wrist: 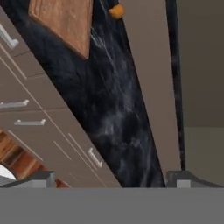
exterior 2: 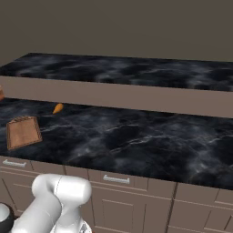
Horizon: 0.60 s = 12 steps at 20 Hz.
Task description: Open the drawer on the left and place the cutting tools on the cutting board.
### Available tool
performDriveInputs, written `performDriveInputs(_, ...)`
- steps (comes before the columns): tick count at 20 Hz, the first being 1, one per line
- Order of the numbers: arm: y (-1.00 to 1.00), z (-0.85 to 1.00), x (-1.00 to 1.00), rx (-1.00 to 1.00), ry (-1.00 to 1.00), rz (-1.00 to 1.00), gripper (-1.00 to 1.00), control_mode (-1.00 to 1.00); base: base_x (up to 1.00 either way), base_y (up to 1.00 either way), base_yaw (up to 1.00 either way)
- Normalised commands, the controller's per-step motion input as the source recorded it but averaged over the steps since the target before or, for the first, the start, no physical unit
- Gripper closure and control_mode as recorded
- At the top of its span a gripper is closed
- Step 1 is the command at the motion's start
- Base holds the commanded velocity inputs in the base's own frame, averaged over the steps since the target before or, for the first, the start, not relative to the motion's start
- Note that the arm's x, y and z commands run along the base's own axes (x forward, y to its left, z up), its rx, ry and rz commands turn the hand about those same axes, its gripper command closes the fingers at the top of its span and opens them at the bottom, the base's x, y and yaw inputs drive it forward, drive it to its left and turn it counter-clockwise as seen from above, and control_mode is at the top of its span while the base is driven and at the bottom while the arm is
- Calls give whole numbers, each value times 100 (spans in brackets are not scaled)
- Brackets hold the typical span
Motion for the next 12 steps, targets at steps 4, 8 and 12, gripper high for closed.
performDriveInputs(4,3,-68,-4,-14,-7,0,-100,-100,0,0,0)
performDriveInputs(8,0,-65,0,-13,-9,0,-100,-100,0,0,0)
performDriveInputs(12,3,-64,0,-13,-12,0,-100,-100,0,0,0)
